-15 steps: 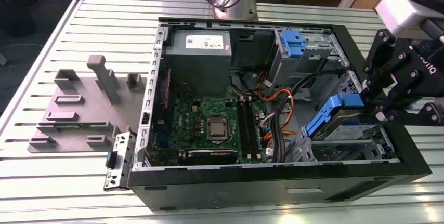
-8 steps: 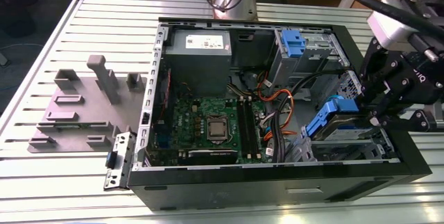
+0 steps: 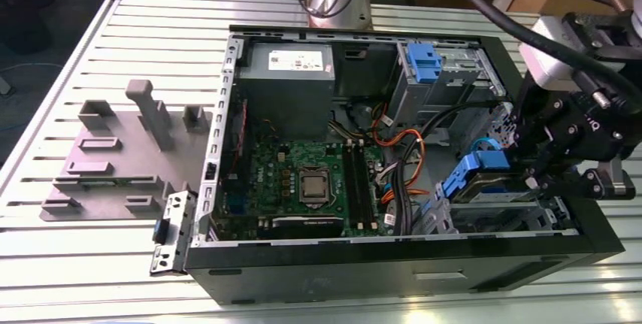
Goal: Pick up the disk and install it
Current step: 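Insert the disk into the insertion slot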
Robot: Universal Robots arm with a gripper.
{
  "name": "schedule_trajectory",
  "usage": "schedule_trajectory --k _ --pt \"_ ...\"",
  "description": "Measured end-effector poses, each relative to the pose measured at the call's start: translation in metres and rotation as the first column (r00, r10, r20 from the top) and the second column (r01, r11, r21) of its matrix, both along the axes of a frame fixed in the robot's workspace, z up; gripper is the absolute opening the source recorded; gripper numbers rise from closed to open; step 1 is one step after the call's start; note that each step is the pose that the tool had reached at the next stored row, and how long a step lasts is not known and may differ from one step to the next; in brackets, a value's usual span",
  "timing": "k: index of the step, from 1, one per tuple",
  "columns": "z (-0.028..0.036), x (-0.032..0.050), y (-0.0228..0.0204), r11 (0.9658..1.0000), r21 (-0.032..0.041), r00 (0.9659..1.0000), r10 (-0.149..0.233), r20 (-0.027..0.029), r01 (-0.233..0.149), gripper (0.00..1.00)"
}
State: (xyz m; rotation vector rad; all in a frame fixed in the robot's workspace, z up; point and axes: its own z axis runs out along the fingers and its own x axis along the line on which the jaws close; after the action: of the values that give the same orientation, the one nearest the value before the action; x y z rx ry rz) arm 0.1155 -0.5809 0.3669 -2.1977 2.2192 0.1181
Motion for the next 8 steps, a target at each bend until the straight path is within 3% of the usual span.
schedule_trajectory --k 4,8 --pt "-0.0074 0.0 0.0 1.0 0.0001 1.0 0.0 0.0 0.0 0.35" --pt "-0.0081 0.0 0.0 1.0 -0.0001 1.0 0.0 0.0 0.0 0.35"
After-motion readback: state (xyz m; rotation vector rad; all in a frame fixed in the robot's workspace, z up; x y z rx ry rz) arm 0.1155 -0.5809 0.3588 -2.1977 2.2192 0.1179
